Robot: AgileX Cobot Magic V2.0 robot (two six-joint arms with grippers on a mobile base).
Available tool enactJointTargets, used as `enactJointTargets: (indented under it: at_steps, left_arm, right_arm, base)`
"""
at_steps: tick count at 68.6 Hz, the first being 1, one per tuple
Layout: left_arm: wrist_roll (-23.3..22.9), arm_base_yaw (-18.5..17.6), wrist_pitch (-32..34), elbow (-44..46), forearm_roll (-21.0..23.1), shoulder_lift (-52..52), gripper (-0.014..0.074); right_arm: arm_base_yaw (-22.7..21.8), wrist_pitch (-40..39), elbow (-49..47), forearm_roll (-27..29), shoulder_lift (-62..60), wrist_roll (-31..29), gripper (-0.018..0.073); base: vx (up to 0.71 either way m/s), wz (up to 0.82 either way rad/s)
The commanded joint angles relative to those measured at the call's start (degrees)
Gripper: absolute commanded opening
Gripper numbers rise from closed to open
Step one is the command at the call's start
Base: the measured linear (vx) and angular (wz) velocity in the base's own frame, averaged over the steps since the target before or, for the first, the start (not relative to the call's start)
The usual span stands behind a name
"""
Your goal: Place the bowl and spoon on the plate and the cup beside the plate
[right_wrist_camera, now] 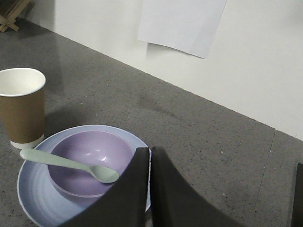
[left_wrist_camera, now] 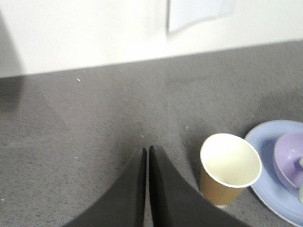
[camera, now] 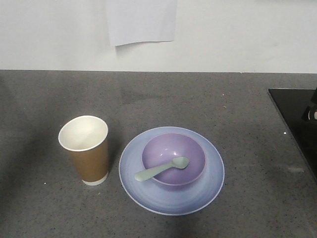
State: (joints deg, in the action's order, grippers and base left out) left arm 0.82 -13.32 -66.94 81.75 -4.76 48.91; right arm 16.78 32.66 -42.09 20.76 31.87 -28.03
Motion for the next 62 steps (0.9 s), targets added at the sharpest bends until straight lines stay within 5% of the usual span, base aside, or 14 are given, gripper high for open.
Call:
enactJointTargets:
  at_steps: [1,16,40,48,62]
  left_arm:
    - [-3.9,-0.2,6.0,-2.6,-3.5,-5.0,-0.0007]
    - [-7.5,-0.2,10.0,-17.9,-5.0,-15.6,-0.0007]
    - [-8.9,-0.2,-4.4,-26.2,-0.5,-21.9,-0.0007]
    - [-10.6,-0.2,0.9,-26.4,4.0,-21.8,-0.0007]
    - [-3.9,-0.2,27.8,-39.2,5.5,-22.2,-0.0007]
  right_arm:
    - [-0.3,-4.3,-1.2,0.8,0.2,-0.1,-0.0001]
    - [-0.3,-4.3,-1.2,0.8,0.2,-0.2,-0.0001]
    - [-0.3,-4.3,-1.2,0.8,0.2,-0.2,-0.0001]
    - [-0.3,-4.3,-1.2,0.8,0.2,-0.2,-0.0001]
    - [-0.3,-4.3,-1.2,0.8,0.2,-0.2,-0.0001]
  base:
    - [0.00,0.00]
    - [0.00,0.00]
    - [0.00,0.00]
    - [0.00,0.00]
    - [0.00,0.00]
